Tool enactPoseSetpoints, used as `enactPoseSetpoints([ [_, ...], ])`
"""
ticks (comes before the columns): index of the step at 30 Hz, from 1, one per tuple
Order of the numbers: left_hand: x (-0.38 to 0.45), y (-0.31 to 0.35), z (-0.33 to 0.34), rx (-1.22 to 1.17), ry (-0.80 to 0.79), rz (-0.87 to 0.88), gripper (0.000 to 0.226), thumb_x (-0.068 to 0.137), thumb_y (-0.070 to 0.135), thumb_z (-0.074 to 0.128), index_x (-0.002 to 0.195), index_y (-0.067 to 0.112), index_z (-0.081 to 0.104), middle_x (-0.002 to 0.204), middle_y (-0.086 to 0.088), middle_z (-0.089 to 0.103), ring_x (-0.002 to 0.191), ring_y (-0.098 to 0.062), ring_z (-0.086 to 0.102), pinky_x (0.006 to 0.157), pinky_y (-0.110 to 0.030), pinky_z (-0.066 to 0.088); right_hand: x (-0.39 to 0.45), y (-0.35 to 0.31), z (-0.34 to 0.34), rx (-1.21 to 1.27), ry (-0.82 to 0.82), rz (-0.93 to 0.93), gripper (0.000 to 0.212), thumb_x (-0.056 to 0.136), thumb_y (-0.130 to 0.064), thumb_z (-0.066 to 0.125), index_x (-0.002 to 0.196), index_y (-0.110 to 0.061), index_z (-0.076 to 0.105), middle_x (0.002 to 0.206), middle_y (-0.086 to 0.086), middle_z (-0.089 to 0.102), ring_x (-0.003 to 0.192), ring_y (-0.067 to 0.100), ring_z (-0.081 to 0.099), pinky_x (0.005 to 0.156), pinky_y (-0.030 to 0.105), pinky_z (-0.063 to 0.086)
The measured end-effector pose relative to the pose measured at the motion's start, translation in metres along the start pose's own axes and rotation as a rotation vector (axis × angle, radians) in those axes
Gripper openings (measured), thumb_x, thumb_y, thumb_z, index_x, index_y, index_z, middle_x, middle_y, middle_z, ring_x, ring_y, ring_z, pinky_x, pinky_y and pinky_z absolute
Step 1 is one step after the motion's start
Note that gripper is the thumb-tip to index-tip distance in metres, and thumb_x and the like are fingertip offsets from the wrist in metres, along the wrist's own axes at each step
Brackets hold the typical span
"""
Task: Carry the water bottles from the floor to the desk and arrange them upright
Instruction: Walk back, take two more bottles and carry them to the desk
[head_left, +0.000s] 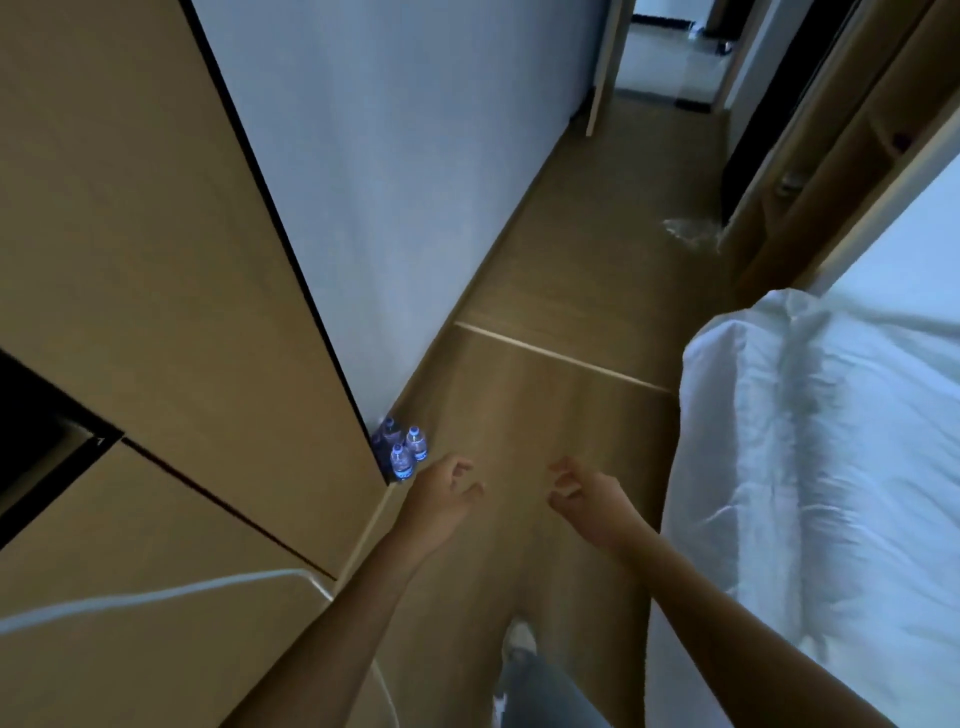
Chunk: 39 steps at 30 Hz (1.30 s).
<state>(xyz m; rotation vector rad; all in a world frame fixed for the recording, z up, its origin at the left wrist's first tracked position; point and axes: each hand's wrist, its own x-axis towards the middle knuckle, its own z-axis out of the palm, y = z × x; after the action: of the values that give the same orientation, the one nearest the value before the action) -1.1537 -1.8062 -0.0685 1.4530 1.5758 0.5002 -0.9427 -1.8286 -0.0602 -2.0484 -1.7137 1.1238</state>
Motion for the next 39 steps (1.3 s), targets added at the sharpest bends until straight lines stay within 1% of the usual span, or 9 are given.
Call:
enactPoseSetpoints([
  [4, 0.075, 0.035, -0.007, -0.070, 0.024, -0.077, 0.036, 0.088, 0.014, 0.064, 0.122, 0.009, 0.056, 0.121, -0.005, 0.058, 0.101, -0.013, 0.055, 0.077, -0.012, 0.040, 0.097, -0.016, -0.045, -0.037, -0.061, -0.050, 0.038, 0.090, -0.023, 0.063, 0.127, -0.018, 0.055, 0.112, 0.003, 0.062, 0.095, 0.018, 0.063, 0.084, 0.026, 0.048],
  [7, 0.126, 0.044, -0.014, -0.093, 0.115, -0.137, 0.033, 0.088, 0.011, 0.065, 0.119, 0.002, 0.058, 0.120, -0.012, 0.060, 0.110, -0.024, 0.058, 0.088, -0.022, 0.041, 0.167, -0.031, -0.062, -0.085, -0.107, -0.113, 0.037, 0.089, -0.025, 0.065, 0.124, -0.019, 0.056, 0.110, 0.003, 0.065, 0.084, 0.012, 0.059, 0.075, 0.019, 0.041],
  [15, 0.255, 0.028, -0.042, -0.206, 0.260, -0.291, 0.034, 0.088, 0.009, 0.066, 0.116, -0.006, 0.058, 0.119, -0.019, 0.064, 0.111, -0.032, 0.060, 0.098, -0.038, 0.046, 0.327, -0.091, -0.072, -0.146, -0.275, -0.249, 0.039, 0.091, -0.019, 0.064, 0.128, -0.009, 0.054, 0.120, 0.013, 0.065, 0.106, 0.021, 0.061, 0.093, 0.029, 0.044],
  [18, 0.300, 0.027, -0.056, -0.196, 0.289, -0.362, 0.033, 0.088, 0.013, 0.066, 0.115, -0.004, 0.060, 0.118, -0.020, 0.065, 0.106, -0.033, 0.061, 0.088, -0.032, 0.046, 0.381, -0.116, -0.075, -0.183, -0.315, -0.289, 0.039, 0.091, -0.022, 0.065, 0.127, -0.012, 0.056, 0.121, 0.010, 0.064, 0.106, 0.020, 0.063, 0.090, 0.027, 0.045],
  [21, 0.335, 0.036, -0.072, -0.169, 0.281, -0.386, 0.039, 0.090, 0.016, 0.063, 0.125, 0.002, 0.056, 0.128, -0.014, 0.058, 0.116, -0.029, 0.057, 0.098, -0.032, 0.045, 0.429, -0.139, -0.075, -0.194, -0.356, -0.345, 0.037, 0.090, -0.026, 0.066, 0.125, -0.015, 0.058, 0.119, 0.006, 0.065, 0.098, 0.013, 0.063, 0.083, 0.023, 0.047],
  [25, 0.366, 0.033, -0.088, -0.264, 0.382, -0.478, 0.037, 0.086, 0.016, 0.066, 0.121, 0.009, 0.058, 0.117, -0.010, 0.062, 0.101, -0.029, 0.064, 0.088, -0.038, 0.054, 0.482, -0.165, -0.063, -0.220, -0.440, -0.397, 0.035, 0.089, -0.028, 0.067, 0.122, -0.020, 0.060, 0.116, 0.002, 0.067, 0.089, 0.006, 0.060, 0.075, 0.016, 0.041],
  [30, 0.391, 0.016, -0.083, -0.280, 0.527, -0.604, 0.019, 0.084, 0.015, 0.068, 0.101, 0.009, 0.063, 0.094, -0.007, 0.066, 0.091, -0.026, 0.065, 0.066, -0.020, 0.039, 0.539, -0.188, -0.039, -0.301, -0.618, -0.478, 0.038, 0.089, -0.025, 0.065, 0.127, -0.019, 0.058, 0.118, 0.003, 0.066, 0.091, 0.006, 0.060, 0.075, 0.015, 0.040],
  [34, 0.411, -0.002, -0.059, -0.339, 0.649, -0.701, 0.028, 0.083, 0.013, 0.070, 0.109, 0.005, 0.063, 0.107, -0.012, 0.068, 0.099, -0.030, 0.064, 0.081, -0.029, 0.047, 0.579, -0.193, -0.015, -0.410, -0.767, -0.536, 0.040, 0.089, -0.021, 0.065, 0.128, -0.018, 0.056, 0.116, 0.001, 0.065, 0.105, 0.015, 0.062, 0.084, 0.023, 0.046],
  [39, 0.447, -0.037, -0.019, -0.438, 0.763, -0.838, 0.042, 0.083, 0.017, 0.071, 0.121, 0.006, 0.057, 0.118, -0.016, 0.064, 0.106, -0.032, 0.062, 0.087, -0.034, 0.049, 0.631, -0.179, 0.036, -0.527, -0.944, -0.651, 0.030, 0.087, -0.033, 0.063, 0.116, -0.030, 0.056, 0.104, -0.014, 0.060, 0.096, 0.011, 0.060, 0.079, 0.028, 0.047],
])
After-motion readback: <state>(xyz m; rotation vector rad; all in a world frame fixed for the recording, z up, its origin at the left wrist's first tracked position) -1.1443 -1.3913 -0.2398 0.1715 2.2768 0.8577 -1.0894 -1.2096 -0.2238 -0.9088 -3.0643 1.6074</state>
